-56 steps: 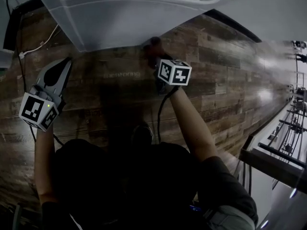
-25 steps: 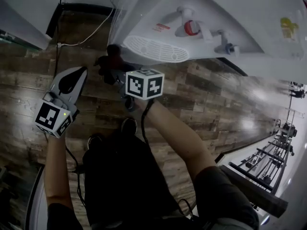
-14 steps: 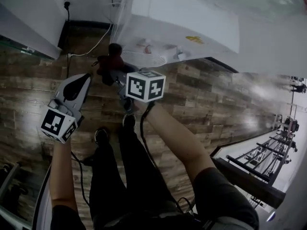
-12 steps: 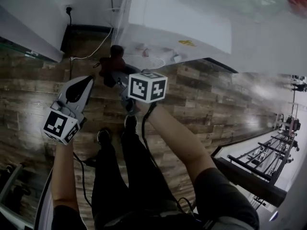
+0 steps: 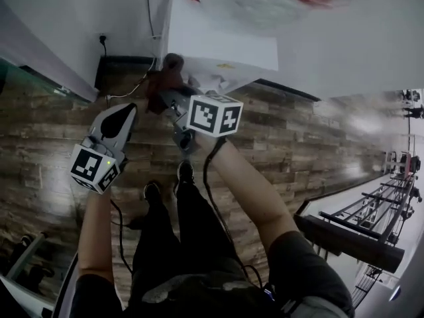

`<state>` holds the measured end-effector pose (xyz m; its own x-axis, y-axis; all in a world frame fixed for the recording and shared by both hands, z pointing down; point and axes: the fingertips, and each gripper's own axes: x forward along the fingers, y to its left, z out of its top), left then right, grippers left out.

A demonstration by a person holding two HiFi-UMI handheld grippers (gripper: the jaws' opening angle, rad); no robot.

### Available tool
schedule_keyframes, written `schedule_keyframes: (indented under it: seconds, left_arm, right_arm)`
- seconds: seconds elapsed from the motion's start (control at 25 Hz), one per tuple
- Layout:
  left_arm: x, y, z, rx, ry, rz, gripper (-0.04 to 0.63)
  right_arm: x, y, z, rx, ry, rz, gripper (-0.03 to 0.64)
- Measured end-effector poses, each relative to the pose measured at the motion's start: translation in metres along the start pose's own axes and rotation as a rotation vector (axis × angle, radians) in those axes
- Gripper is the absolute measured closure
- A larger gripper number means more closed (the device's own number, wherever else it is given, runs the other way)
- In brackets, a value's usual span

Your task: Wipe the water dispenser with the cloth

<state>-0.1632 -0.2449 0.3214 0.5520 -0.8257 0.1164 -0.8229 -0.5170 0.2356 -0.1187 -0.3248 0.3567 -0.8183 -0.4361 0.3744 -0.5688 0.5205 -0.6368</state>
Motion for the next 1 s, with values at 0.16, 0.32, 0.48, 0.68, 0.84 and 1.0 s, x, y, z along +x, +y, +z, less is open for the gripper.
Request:
schedule_keyframes:
  seconds: [0.16,0.32,0.48,0.68,0.84,1.0]
  left_arm:
    - [-0.017,-0.022,0.013,-0.026,-0.003,-0.017,0.578]
    - [-0.025,-0.028,0.035,-0.022,-0.026,-0.029,0.578]
    - [-0.031,-0.042,0.056,-0.033,-0.05,-0.063,0.578]
    - [-0.043,-0.077,0.055,-0.043,0.001,-0.143,0.578]
    - [-0.053,-0.112,0.052,-0.042,0.025,-0.198,0.578]
    - [-0.061,-0.14,0.051,-0.033,0.034,-0.2,0.578]
  right_arm:
    - [-0.012,0.021,0.006,-0.02,0.011,-0.003,0.555]
    - [-0.035,0.041,0.003,-0.022,0.005,-0.009,0.555]
    - [-0.075,0.058,0.002,-0.01,-0.04,-0.046,0.555]
    - [-0.125,0.075,-0.008,-0.008,-0.083,-0.084,0.555]
    - [-0.166,0.082,-0.021,0.009,-0.123,-0.109,0.555]
    - [-0.197,0.088,-0.039,0.008,-0.129,-0.108,0.555]
